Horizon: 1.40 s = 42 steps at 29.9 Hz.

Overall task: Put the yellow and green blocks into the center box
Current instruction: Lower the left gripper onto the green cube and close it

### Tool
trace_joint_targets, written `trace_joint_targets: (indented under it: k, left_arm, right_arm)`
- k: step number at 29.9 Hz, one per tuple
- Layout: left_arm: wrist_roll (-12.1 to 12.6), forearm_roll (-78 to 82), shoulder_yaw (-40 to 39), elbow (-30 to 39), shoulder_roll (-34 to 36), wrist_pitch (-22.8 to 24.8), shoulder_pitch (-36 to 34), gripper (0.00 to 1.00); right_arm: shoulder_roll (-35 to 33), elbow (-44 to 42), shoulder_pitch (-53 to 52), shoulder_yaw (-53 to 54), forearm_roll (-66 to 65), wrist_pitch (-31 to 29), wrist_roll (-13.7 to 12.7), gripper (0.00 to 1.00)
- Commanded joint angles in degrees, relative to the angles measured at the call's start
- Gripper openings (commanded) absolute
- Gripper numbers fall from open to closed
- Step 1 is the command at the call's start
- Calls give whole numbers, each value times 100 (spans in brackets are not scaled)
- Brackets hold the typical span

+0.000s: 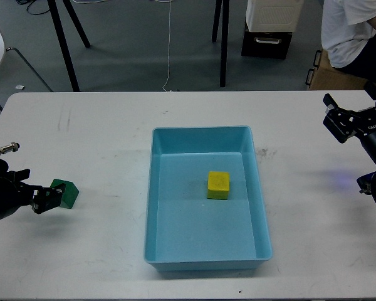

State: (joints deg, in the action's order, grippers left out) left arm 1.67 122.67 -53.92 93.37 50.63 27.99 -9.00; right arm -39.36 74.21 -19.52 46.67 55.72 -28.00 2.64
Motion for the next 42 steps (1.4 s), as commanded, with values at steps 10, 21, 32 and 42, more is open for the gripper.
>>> trace_joint_targets:
  k: [10,21,32,42]
  left_arm:
    - [9,196,13,-196,-326,1,29,100]
    - [9,196,268,-460,-572,1,-23,100]
    - [0,196,277,-574,-660,1,-23,100]
    - [-18,205,277,-635,-704,1,-32,100]
  right_arm:
    - [-72,23,80,0,0,0,0,99]
    - [-89,102,132,35,-70,0,0,99]
    - [-98,102,141,35,-79,0,0,99]
    - [-98,94,141,44,-79,0,0,99]
